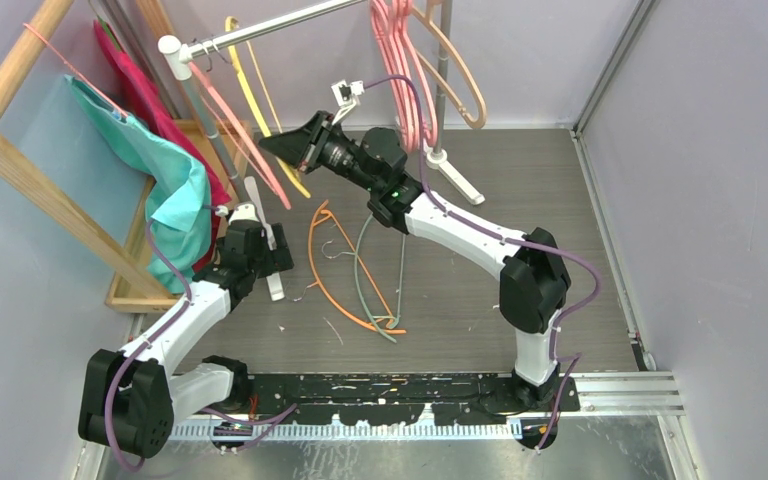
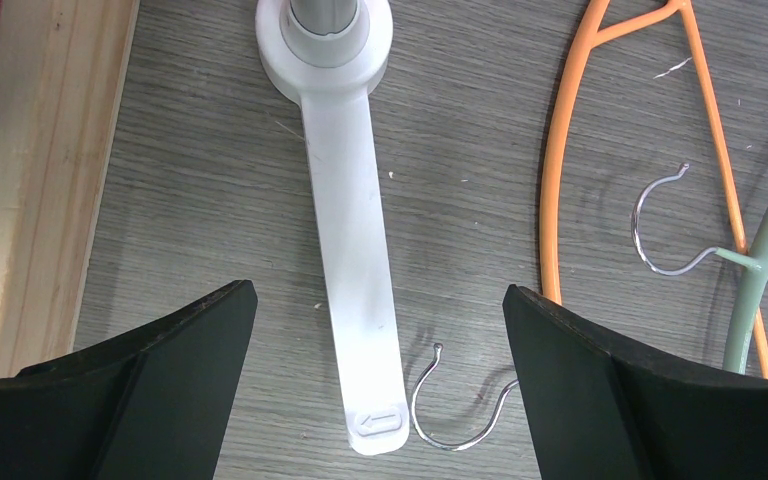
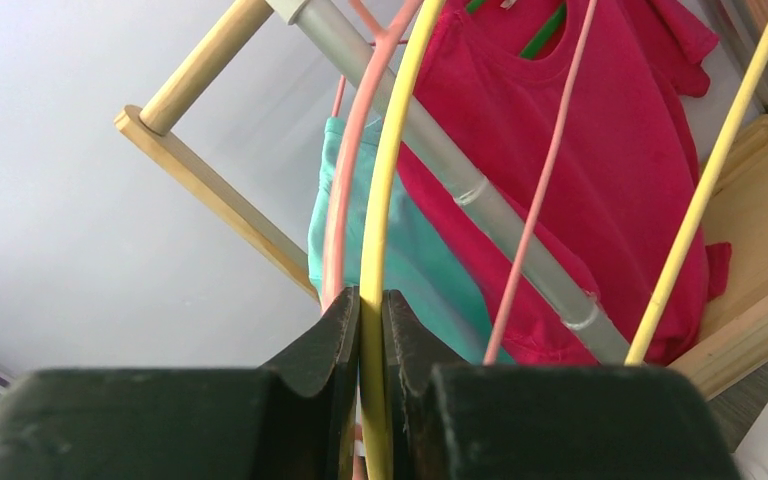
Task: Organize the hangers
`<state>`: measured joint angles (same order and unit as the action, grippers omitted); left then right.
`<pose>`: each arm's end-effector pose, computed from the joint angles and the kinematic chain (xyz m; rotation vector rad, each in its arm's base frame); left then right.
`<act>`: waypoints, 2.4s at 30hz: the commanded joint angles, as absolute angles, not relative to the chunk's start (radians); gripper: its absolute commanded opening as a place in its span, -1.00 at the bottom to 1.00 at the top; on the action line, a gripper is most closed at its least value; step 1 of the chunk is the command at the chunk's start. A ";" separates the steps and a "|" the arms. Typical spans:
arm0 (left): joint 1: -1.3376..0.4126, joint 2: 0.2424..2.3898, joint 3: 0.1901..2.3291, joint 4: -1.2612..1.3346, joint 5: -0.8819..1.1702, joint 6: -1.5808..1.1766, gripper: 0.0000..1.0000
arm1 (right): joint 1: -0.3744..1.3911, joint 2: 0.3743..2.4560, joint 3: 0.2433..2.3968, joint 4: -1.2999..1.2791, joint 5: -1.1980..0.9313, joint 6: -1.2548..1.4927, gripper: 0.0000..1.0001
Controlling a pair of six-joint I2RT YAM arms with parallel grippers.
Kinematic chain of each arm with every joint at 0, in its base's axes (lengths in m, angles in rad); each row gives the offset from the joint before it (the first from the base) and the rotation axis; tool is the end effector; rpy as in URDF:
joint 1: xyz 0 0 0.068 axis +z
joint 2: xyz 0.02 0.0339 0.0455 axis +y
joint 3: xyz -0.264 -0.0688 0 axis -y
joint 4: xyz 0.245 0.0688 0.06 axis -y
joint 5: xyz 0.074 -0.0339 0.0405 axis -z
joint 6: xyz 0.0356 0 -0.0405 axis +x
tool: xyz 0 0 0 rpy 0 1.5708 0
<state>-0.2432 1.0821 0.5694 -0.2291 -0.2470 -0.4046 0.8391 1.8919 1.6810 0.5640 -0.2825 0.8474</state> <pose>0.2146 -0.0443 0.2054 -0.3082 2.2648 -0.0510 0.2979 0.3466 0.4088 -0.2760 1.3826 1.6104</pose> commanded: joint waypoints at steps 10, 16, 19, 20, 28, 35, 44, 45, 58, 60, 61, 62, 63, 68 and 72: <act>-0.247 1.071 0.574 -0.199 -0.247 -0.403 0.96 | 0.843 1.642 1.482 0.421 -0.094 0.647 0.28; -0.247 1.074 0.575 -0.199 -0.246 -0.402 0.96 | 0.844 1.482 1.331 0.358 0.006 0.528 0.66; -0.247 1.077 0.577 -0.199 -0.244 -0.402 0.96 | 0.844 1.415 1.262 0.305 0.059 0.467 0.73; -0.248 1.077 0.577 -0.199 -0.245 -0.402 0.96 | 0.844 1.396 1.240 0.280 0.073 0.451 0.74; -0.248 1.086 0.583 -0.201 -0.244 -0.400 0.96 | 0.936 1.323 1.019 0.118 0.260 0.340 0.70; -0.248 1.086 0.583 -0.206 -0.250 -0.400 0.96 | 1.031 1.368 0.891 0.038 0.319 0.317 0.52; -0.248 1.077 0.580 -0.213 -0.252 -0.402 0.96 | 1.072 1.520 0.849 0.071 0.258 0.391 0.31; -0.248 1.075 0.579 -0.212 -0.253 -0.402 0.96 | 1.074 1.539 0.850 0.081 0.250 0.396 0.29; -0.248 1.067 0.575 -0.213 -0.249 -0.403 0.96 | 1.074 1.720 0.897 0.108 0.239 0.417 0.00; -0.248 1.067 0.574 -0.212 -0.250 -0.402 0.96 | 1.074 1.724 0.890 0.107 0.256 0.421 -0.06; -0.247 1.065 0.574 -0.211 -0.250 -0.403 0.96 | 1.074 1.723 0.883 0.107 0.268 0.423 -0.09; -0.248 1.065 0.574 -0.212 -0.250 -0.402 0.96 | 1.074 1.719 0.876 0.106 0.282 0.426 -0.12; -0.248 1.065 0.575 -0.212 -0.249 -0.402 0.96 | 1.074 1.714 0.869 0.108 0.292 0.425 -0.21; -0.248 1.064 0.573 -0.212 -0.252 -0.404 0.96 | 1.067 1.656 0.830 0.110 0.316 0.420 -0.83; -0.248 1.060 0.571 -0.213 -0.253 -0.403 0.96 | 1.033 1.581 0.788 0.107 0.330 0.421 -0.98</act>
<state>-0.2432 1.0878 0.5694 -0.2298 -0.2470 -0.4046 1.0691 1.6802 0.8265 0.0963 0.2764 0.4408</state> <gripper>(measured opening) 0.980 0.067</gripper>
